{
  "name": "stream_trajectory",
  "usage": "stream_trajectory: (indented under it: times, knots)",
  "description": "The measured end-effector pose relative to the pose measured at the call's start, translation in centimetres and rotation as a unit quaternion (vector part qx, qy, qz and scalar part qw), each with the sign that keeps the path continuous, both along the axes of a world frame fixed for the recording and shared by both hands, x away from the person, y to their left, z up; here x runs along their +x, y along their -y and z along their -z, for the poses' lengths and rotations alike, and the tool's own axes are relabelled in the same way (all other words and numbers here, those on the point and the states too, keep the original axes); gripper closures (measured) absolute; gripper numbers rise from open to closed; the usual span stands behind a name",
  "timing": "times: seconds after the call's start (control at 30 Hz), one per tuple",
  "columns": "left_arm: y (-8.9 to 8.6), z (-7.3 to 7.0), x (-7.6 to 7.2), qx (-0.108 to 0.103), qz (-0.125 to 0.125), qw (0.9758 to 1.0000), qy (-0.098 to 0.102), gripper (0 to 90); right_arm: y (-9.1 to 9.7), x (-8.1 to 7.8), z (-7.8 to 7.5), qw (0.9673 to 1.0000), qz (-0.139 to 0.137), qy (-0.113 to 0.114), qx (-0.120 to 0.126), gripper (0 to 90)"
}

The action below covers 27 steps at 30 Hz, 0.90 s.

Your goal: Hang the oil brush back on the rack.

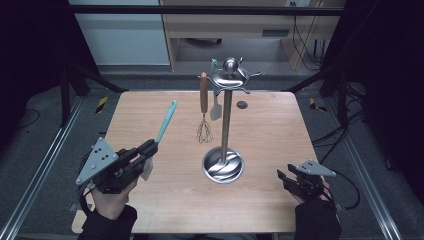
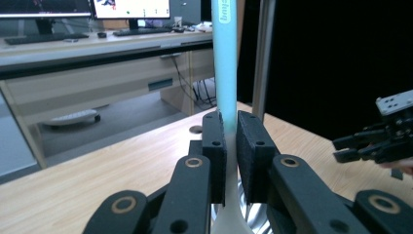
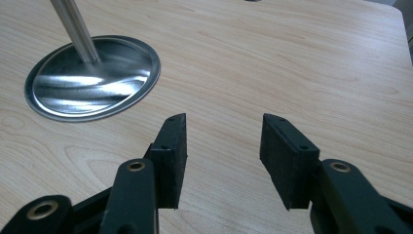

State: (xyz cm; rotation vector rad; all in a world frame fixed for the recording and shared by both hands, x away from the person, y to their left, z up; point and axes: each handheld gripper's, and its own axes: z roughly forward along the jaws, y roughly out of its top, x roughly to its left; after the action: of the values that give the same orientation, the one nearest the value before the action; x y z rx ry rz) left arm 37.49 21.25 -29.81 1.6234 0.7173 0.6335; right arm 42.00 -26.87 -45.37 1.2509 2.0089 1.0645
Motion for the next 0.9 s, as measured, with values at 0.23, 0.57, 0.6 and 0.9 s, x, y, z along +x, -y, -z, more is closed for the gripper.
stream_trajectory:
  times: [0.23, 0.57, 0.6, 0.9]
  knots:
    - [1.5, -1.0, 0.2, -0.002, 0.012, 0.9997, 0.019, 82.2, 0.0, 0.1, 0.0, 1.0000, 0.000, -0.001, -0.001, 52.7]
    - [3.7, -2.1, 0.2, -0.003, 0.031, 0.9990, 0.032, 82.3, 0.0, 0.1, 0.0, 1.0000, -0.001, -0.001, 0.001, 52.7]
    - [3.9, -2.2, 0.2, -0.003, 0.032, 0.9989, 0.033, 82.3, 0.0, 0.1, 0.0, 1.0000, -0.001, -0.001, 0.001, 52.7]
    - [5.3, -2.8, 0.2, -0.001, 0.044, 0.9983, 0.039, 82.2, 0.0, 0.1, 0.0, 1.0000, -0.002, -0.001, 0.001, 52.7]
